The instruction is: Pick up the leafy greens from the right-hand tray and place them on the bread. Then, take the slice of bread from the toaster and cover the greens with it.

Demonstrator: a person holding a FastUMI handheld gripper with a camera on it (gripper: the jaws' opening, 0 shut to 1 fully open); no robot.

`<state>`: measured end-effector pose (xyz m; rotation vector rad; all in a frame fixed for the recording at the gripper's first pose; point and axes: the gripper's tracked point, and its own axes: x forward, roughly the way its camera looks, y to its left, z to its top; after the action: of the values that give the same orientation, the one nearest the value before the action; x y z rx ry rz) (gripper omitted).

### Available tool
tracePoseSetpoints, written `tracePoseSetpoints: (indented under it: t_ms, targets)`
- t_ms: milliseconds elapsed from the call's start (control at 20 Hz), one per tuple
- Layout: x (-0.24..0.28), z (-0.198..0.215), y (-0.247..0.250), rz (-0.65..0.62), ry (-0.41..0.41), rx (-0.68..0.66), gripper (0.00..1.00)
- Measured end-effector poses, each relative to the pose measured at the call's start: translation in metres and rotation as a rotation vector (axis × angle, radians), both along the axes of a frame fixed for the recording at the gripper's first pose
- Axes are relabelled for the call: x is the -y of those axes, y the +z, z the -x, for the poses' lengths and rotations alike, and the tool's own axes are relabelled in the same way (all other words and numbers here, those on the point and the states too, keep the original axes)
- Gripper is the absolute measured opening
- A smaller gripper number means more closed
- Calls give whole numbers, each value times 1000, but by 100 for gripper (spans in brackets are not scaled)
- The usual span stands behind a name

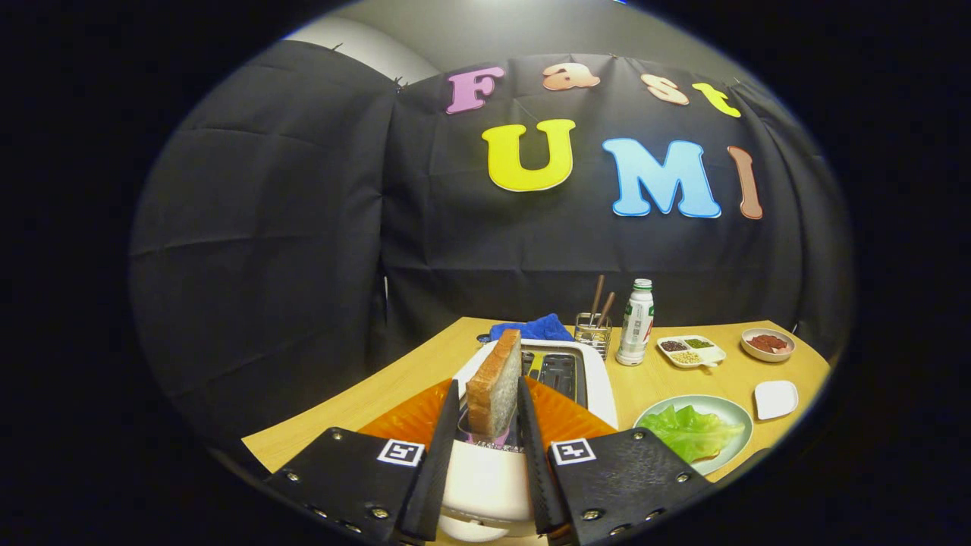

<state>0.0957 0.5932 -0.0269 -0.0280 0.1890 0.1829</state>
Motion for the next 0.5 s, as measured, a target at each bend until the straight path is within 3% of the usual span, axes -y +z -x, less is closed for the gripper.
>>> tracePoseSetpoints:
  t_ms: [100,250,350,450,500]
  targets:
    - [2,-5,2,-1,-39,5,47]
    - [-4,-15,-8,9,-34,-15,46]
    - [-1,-6,3,33,-45,-11,22]
    - [1,-14,4,37,-72,2,22]
    - [-5,-16,-8,45,-49,8,7]
